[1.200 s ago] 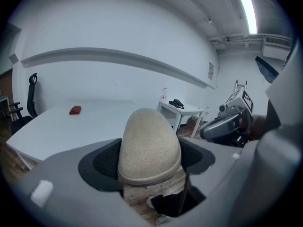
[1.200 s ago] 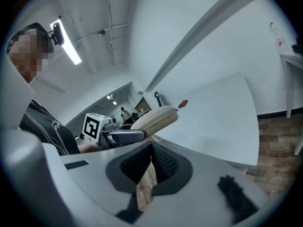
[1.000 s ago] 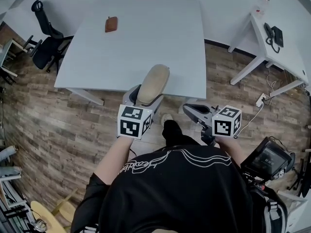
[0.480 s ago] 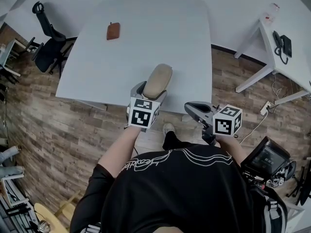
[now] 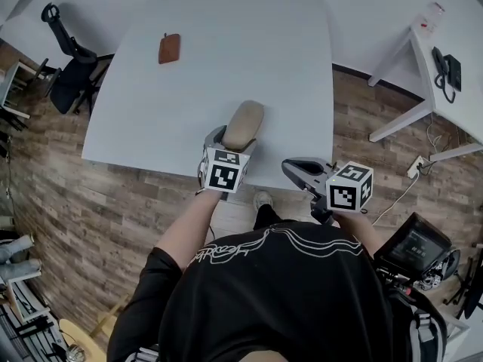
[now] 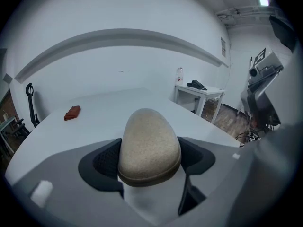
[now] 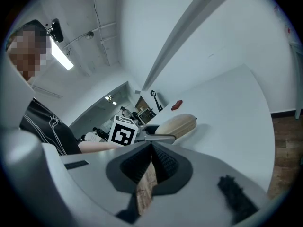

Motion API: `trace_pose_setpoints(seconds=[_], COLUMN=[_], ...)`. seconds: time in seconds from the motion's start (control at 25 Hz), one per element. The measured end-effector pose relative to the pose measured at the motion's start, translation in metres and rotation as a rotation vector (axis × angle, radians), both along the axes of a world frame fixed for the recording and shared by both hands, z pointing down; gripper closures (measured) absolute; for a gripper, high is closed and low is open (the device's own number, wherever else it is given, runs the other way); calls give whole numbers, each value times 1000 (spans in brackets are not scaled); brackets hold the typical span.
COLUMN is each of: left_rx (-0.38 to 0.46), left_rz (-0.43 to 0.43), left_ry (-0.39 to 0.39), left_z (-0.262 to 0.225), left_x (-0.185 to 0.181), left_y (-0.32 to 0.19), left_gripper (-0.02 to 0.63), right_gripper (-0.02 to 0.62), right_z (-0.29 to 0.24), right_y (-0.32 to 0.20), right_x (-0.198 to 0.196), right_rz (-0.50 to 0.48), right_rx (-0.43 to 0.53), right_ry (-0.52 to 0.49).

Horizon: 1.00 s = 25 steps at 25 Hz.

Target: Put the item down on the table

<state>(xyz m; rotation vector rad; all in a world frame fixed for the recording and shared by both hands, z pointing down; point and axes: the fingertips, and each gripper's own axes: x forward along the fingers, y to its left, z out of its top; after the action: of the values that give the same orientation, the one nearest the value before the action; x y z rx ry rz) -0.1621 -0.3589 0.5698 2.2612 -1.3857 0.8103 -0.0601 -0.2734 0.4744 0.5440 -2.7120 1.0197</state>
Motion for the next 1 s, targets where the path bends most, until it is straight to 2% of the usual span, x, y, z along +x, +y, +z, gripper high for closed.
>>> trace_pose_setpoints(seconds=[0.16,0.44,0.64,1.0], left_rx=[-33,-71,-91,-87], left_rz=[2,28,54,49], left_ry=[-24,-73,-140,-118], left_z=[20,45,66,71], left_x=[-3,12,15,15], left_y=[0,2,4,9], left_gripper=[236,236,232,227], right_gripper=[588,588,588,588], right_z=[8,17,25,31], right_y=[4,7,12,12], right_x=[5,27,35,34], right_rz=[20,51,61,63], right_rx=[-15,-43,-57,-77], right_ry=[0,-4,-8,-7])
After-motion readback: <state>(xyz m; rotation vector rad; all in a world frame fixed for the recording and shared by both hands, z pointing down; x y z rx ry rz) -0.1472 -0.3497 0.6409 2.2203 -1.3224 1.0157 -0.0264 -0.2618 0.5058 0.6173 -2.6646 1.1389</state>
